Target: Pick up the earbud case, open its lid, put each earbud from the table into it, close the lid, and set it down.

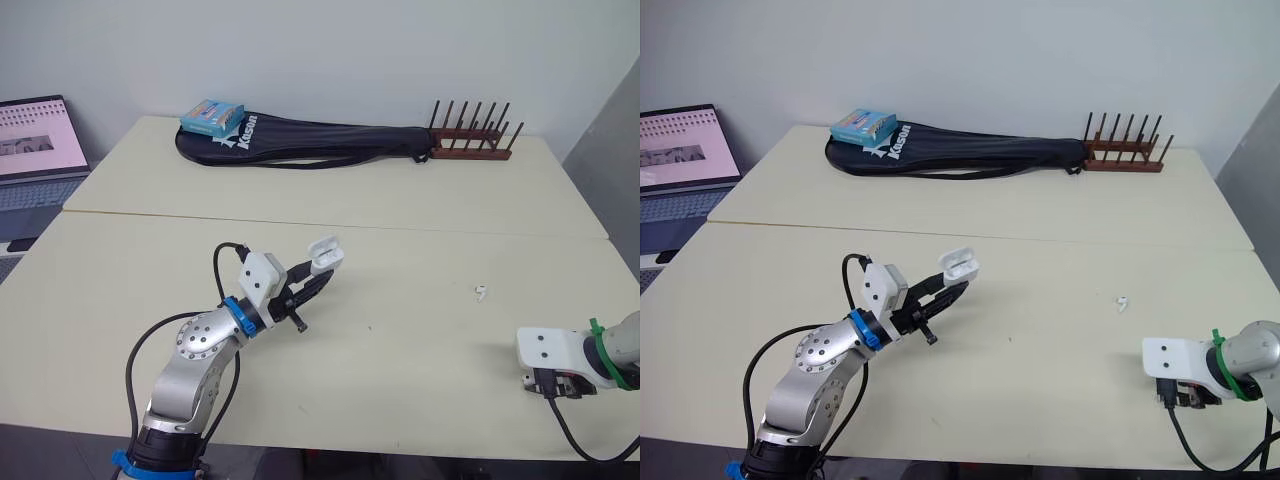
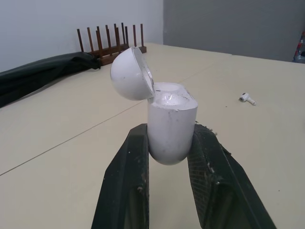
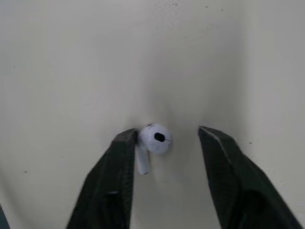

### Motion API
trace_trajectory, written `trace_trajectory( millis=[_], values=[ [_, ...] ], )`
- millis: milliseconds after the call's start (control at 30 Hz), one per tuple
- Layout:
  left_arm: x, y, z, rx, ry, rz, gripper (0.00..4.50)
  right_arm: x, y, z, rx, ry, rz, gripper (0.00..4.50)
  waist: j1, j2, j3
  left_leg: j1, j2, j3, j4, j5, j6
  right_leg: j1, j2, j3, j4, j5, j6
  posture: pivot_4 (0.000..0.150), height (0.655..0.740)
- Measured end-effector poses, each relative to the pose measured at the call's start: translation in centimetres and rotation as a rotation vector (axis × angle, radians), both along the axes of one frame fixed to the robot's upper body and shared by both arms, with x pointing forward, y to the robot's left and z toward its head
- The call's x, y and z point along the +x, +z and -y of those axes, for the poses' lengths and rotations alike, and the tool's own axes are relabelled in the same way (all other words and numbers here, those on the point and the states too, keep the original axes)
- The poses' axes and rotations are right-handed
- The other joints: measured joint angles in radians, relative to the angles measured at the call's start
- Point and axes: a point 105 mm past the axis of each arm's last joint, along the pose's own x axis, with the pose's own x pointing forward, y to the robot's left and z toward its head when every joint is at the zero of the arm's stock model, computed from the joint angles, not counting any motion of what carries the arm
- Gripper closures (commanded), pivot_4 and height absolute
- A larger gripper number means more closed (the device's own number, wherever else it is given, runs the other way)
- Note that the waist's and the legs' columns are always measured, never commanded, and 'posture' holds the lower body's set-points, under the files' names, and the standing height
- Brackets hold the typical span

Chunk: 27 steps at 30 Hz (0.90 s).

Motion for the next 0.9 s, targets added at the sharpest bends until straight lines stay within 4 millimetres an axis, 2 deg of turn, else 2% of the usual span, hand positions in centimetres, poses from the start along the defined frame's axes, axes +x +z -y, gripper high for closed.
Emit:
trace_trajectory(
  millis=[67, 100, 233, 333, 400, 533, 667, 733, 800, 900],
  values=[
    [0.0, 0.0, 0.0, -0.001, 0.003, 0.0, 3.76, -0.1, 0.0, -0.1, 0.006, 0.004, -0.004, 3.94, -0.001, 0.0, 0.0, 0.0, 0.0, 0.0, 0.0, 0.0, 0.0, 0.0, 0.0, 0.0, 0.0, 0.0, 0.0, 0.15, 0.7315],
    [0.0, 0.0, 0.0, -0.001, 0.003, 0.0, 3.76, -0.1, 0.0, -0.2, 0.008, 0.004, -0.004, 4.11, -0.001, 0.0, 0.0, 0.0, 0.0, 0.0, 0.0, 0.0, 0.0, 0.0, 0.0, 0.0, 0.0, 0.0, 0.0, 0.15, 0.7315],
    [0.0, 0.0, 0.0, -0.001, 0.002, -0.001, 3.76, 0.2, 0.2, -0.5, 0.037, 0.006, 0.005, 4.11, -0.001, 0.0, 0.0, 0.0, 0.0, 0.001, 0.0, 0.0, 0.0, 0.0, 0.0, 0.0, 0.0, 0.0, 0.0, 0.15, 0.7315],
    [-0.1, 0.0, 0.1, -0.002, -0.004, -0.002, 3.76, 1.0, 1.1, -1.2, 0.091, 0.007, 0.032, 4.11, -0.001, 0.002, 0.001, 0.0, 0.0, 0.0, 0.0, 0.0, 0.0, -0.001, 0.0, 0.0, 0.0, 0.0, 0.001, 0.15, 0.7315],
    [-0.3, -0.1, 0.3, -0.007, -0.02, -0.008, 3.76, 2.3, 3.2, -2.8, 0.213, -0.015, 0.085, 4.11, -0.003, 0.002, 0.002, 0.0, 0.0, 0.001, 0.0, 0.0, 0.0, -0.001, 0.0, 0.0, 0.0, 0.0, 0.0, 0.15, 0.7315],
    [-0.8, 0.2, 1.4, -0.045, -0.067, -0.006, 3.76, 4.2, 8.1, -7.7, 0.522, -0.018, 0.193, 4.11, -0.002, 0.002, 0.002, -0.002, 0.0, -0.001, -0.001, 0.0, 0.0, -0.001, 0.0, -0.001, 0.0, 0.0, 0.0, 0.15, 0.7315],
    [-0.9, 0.5, 2.2, -0.066, -0.087, 0.001, 3.76, 5.3, 11.5, -13.8, 0.971, -0.029, 0.234, 4.11, -0.001, 0.002, 0.002, -0.003, 0.0, -0.002, -0.001, 0.0, 0.0, -0.002, 0.0, -0.002, 0.0, 0.0, 0.0, 0.15, 0.7315],
    [-0.9, 0.7, 2.6, -0.076, -0.097, 0.007, 3.76, 5.3, 13.2, -16.2, 1.179, -0.028, 0.245, 4.11, 0.0, 0.002, 0.002, -0.006, 0.0, -0.002, -0.001, 0.0, 0.0, -0.005, 0.0, -0.002, 0.001, 0.0, 0.0, 0.15, 0.7315],
    [-0.8, 1.1, 2.9, -0.083, -0.1, 0.022, 3.76, 5.1, 14.2, -17.7, 1.316, -0.045, 0.24, 4.11, 0.006, 0.002, 0.002, -0.013, 0.0, -0.003, 0.001, 0.0, 0.0, -0.011, 0.0, -0.003, 0.002, 0.0, 0.001, 0.15, 0.7315],
    [-0.6, 1.3, 3.1, -0.089, -0.095, 0.032, 3.76, 5.3, 14.2, -18.8, 1.408, -0.114, 0.225, 4.11, 0.009, 0.002, 0.002, -0.019, 0.0, -0.003, 0.002, 0.0, -0.001, -0.017, -0.002, -0.004, 0.004, 0.0, 0.001, 0.15, 0.7315]
  ],
)
